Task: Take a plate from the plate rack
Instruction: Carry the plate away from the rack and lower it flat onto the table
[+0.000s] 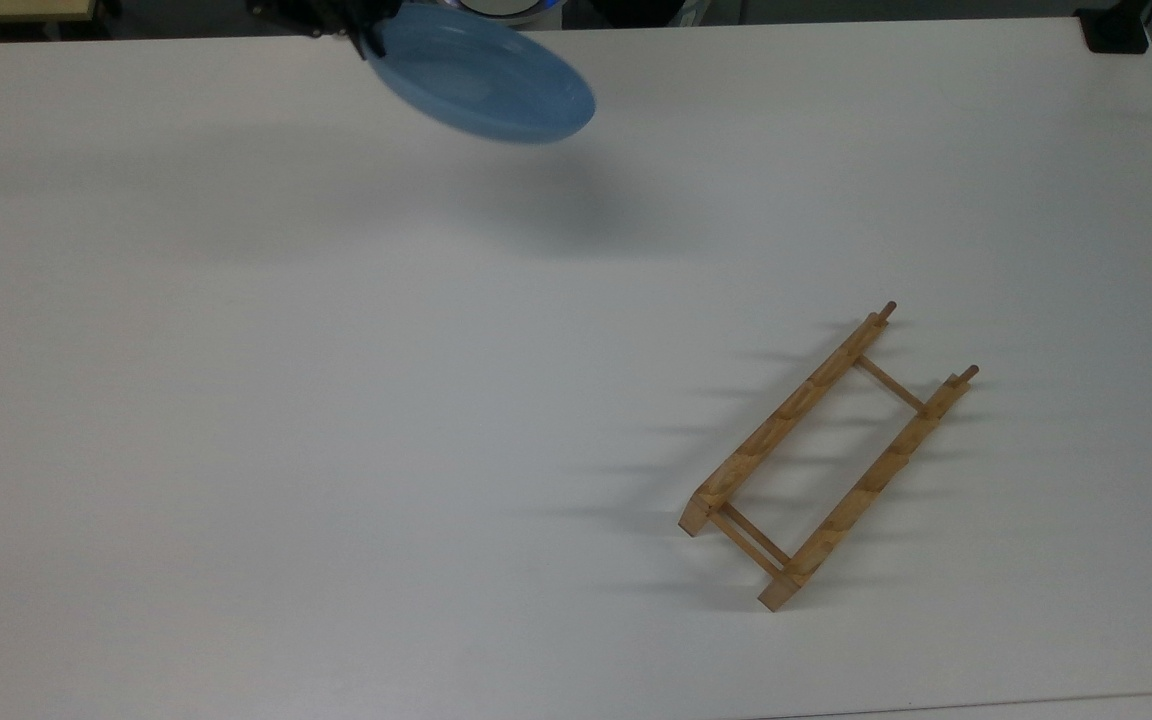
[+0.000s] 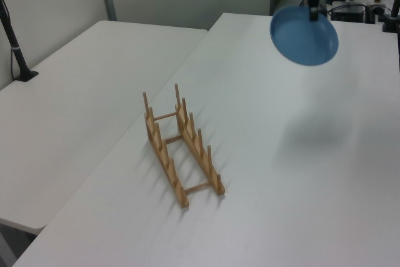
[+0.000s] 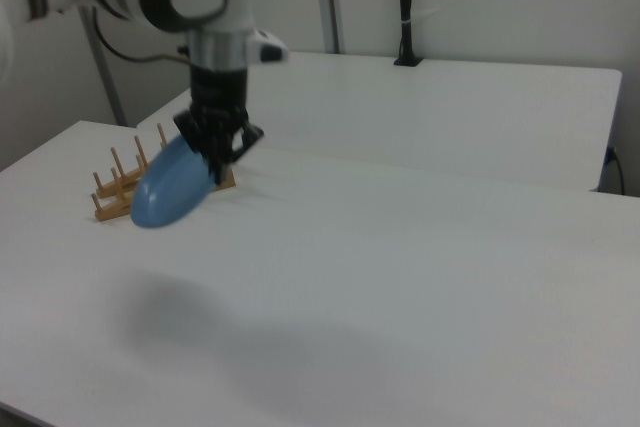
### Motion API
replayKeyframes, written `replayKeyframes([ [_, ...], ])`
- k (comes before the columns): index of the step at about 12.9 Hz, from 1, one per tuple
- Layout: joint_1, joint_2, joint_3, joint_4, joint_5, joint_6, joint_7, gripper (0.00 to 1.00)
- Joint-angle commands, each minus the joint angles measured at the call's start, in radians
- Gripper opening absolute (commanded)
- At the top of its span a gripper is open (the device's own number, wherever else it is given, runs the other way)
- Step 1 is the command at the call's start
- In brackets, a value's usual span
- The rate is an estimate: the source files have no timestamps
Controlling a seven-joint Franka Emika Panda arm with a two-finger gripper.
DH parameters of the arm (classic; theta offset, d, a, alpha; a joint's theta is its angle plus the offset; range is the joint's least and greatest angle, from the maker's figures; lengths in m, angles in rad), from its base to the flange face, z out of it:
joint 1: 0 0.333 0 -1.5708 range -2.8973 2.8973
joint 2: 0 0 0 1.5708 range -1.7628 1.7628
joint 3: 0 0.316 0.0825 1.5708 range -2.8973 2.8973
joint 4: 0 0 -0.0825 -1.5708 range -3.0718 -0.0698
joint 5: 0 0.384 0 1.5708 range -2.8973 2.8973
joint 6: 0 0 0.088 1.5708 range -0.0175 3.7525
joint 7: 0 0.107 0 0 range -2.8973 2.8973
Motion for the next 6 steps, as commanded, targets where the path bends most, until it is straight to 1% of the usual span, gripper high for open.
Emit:
replayKeyframes([
  [1,-0.062,0.099,-0.008,-0.039,0.024,0.007,-0.021,0.00],
  [2,-0.083,0.141,-0.008,-0.042,0.021,0.027,-0.024,0.00],
  [4,-0.102,0.187,-0.008,-0.068,0.013,0.090,-0.022,0.00],
  [6,-0.122,0.236,-0.008,-0.068,0.008,0.133,-0.022,0.00],
])
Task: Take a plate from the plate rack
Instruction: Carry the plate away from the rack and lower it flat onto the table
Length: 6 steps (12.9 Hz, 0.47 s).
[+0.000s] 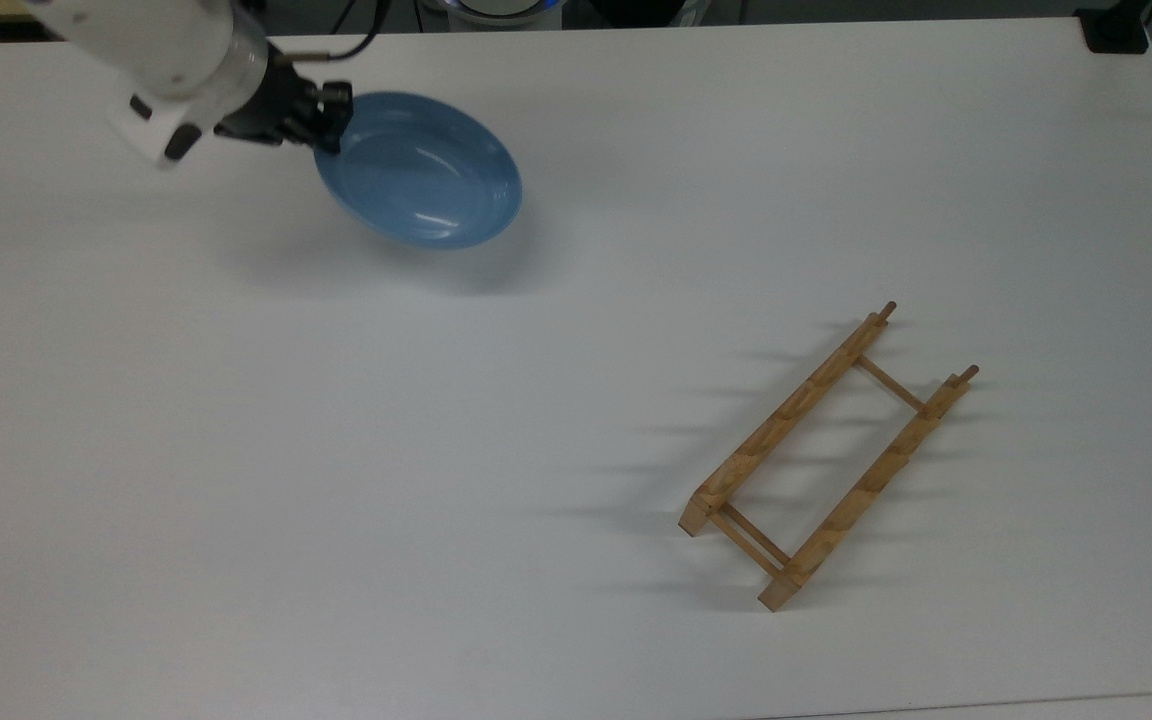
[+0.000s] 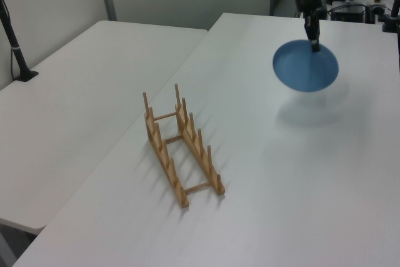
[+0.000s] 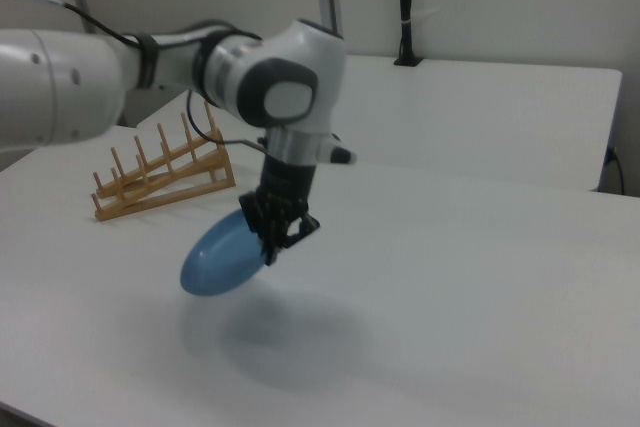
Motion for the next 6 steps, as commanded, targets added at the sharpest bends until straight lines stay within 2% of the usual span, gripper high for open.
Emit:
replayKeyframes([
  [1,-0.015,0.057,-0.003,-0.015,0.004,0.078,-0.016,0.00],
  [4,-0.015,0.100,-0.003,-0.033,-0.013,0.135,-0.005,0.03],
  [5,-0.015,0.104,-0.003,-0.044,-0.013,0.149,-0.004,0.17],
  [6,-0.015,0.107,-0.003,-0.044,-0.013,0.154,0.001,0.41],
])
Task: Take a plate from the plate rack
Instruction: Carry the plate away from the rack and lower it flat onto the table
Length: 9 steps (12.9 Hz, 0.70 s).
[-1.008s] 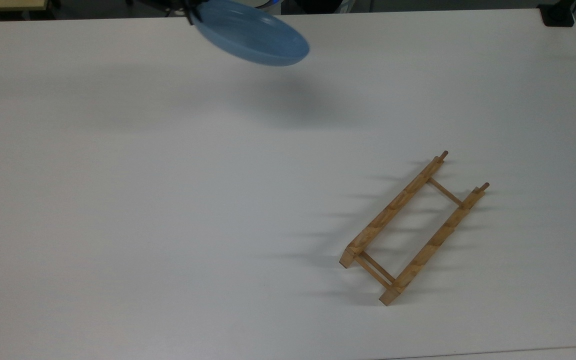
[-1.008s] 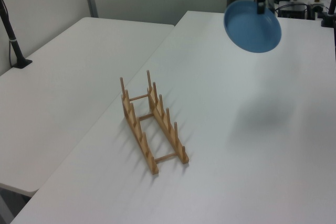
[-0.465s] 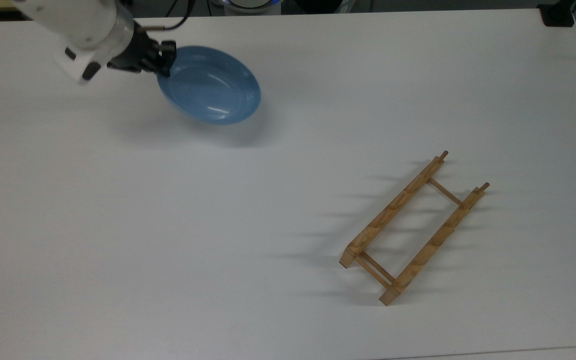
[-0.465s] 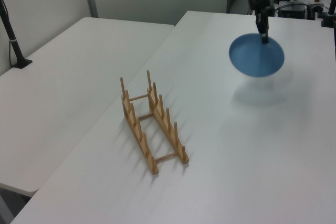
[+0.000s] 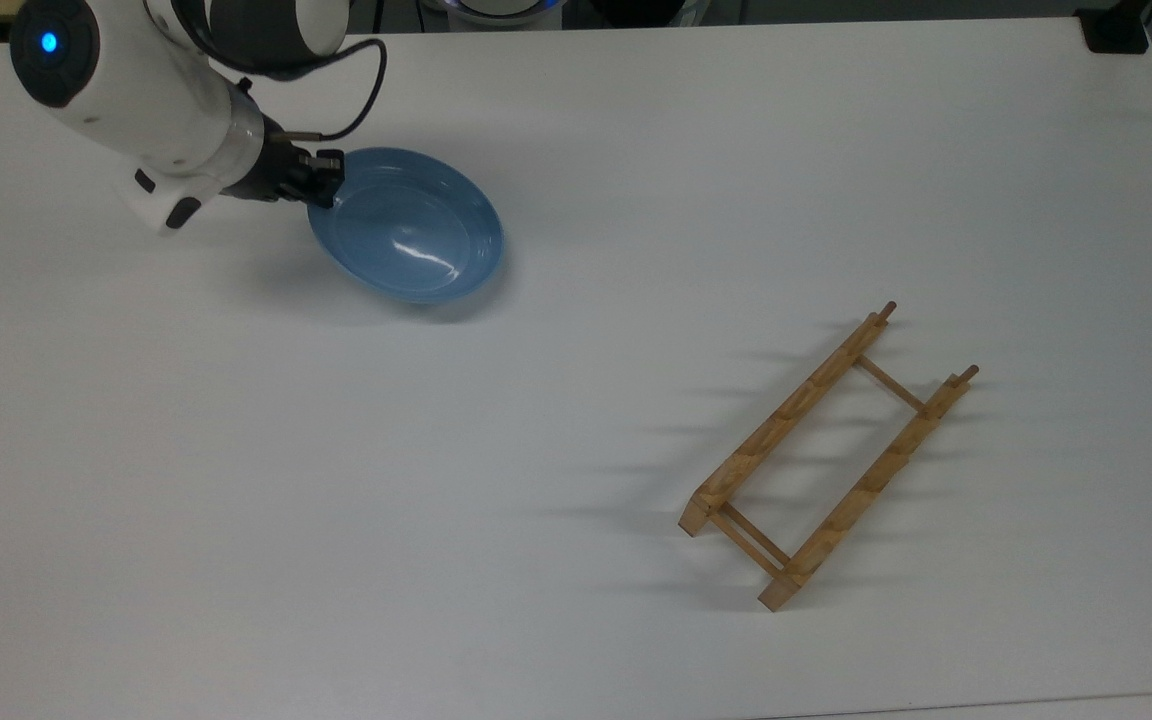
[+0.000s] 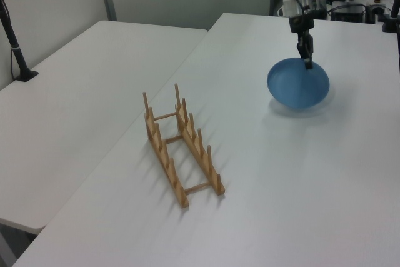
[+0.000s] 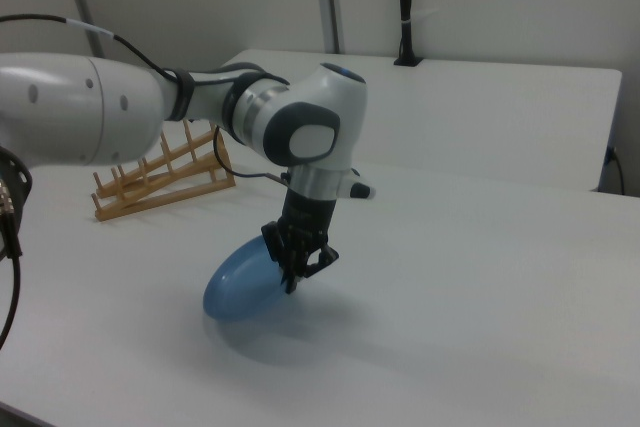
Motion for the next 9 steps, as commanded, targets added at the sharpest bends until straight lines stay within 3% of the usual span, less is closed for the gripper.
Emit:
replayKeyframes([
  [1,0.001,-0.003,-0.003,-0.034,-0.011,0.045,0.012,0.67],
  [3,-0.011,-0.004,-0.003,-0.033,-0.009,0.038,0.064,0.93],
  [4,-0.011,-0.010,-0.003,-0.028,-0.011,0.034,0.096,1.00],
  [9,0.003,-0.156,0.008,0.019,-0.003,-0.044,0.119,1.00],
])
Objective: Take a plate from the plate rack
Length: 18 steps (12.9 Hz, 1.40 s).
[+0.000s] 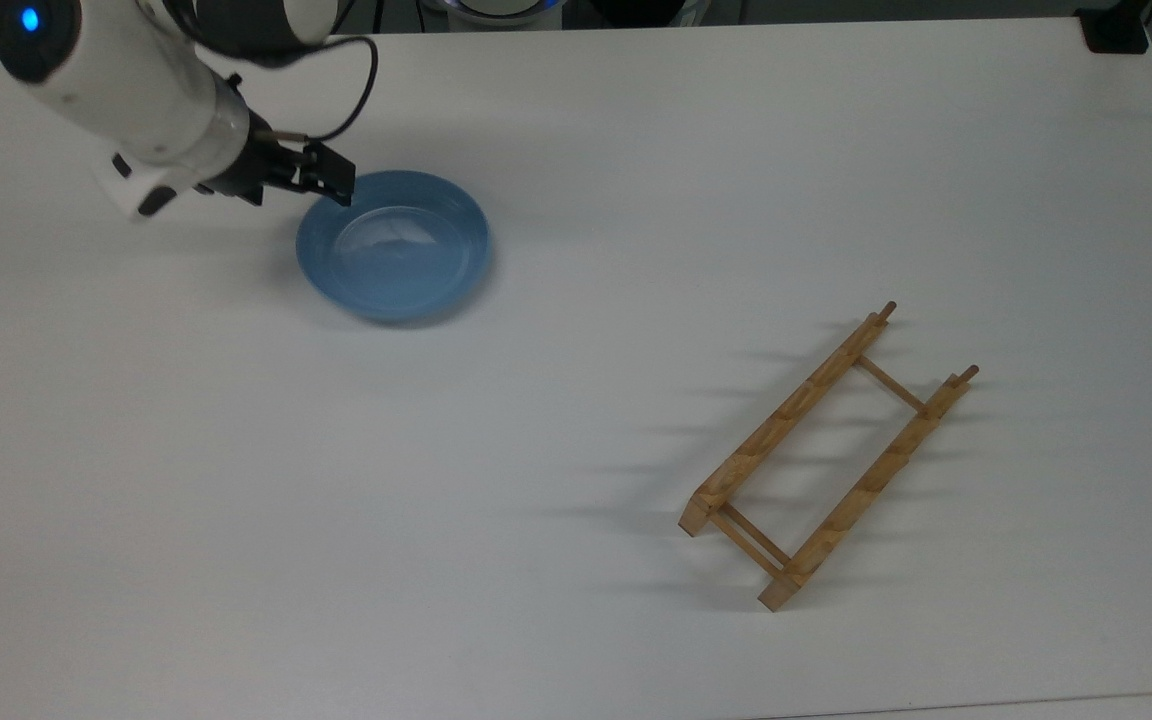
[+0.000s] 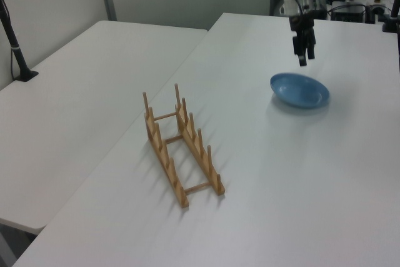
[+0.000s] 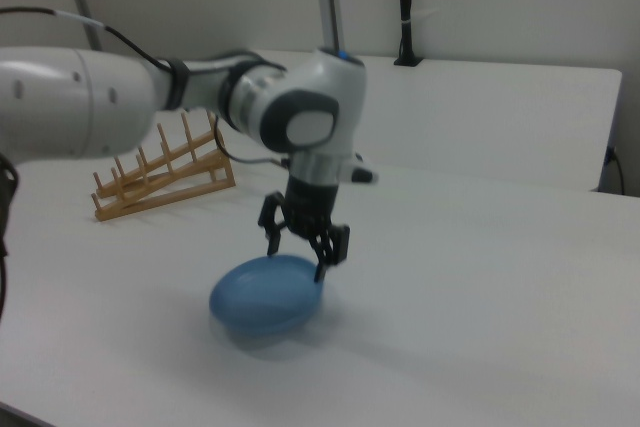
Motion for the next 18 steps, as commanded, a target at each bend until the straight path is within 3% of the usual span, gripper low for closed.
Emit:
replayKeyframes([
  [1,0.016,-0.159,0.007,0.013,0.002,-0.080,0.033,1.00],
  [4,0.045,-0.289,0.007,0.034,0.008,-0.152,0.042,1.00],
  [9,0.143,-0.377,0.007,0.085,0.001,-0.204,0.304,1.00],
  [12,0.204,-0.382,0.004,0.085,-0.009,-0.188,0.356,1.00],
  [15,0.214,-0.367,0.007,0.074,-0.054,-0.012,0.287,1.00],
  [18,0.214,-0.356,0.007,0.070,-0.087,0.052,0.286,1.00],
])
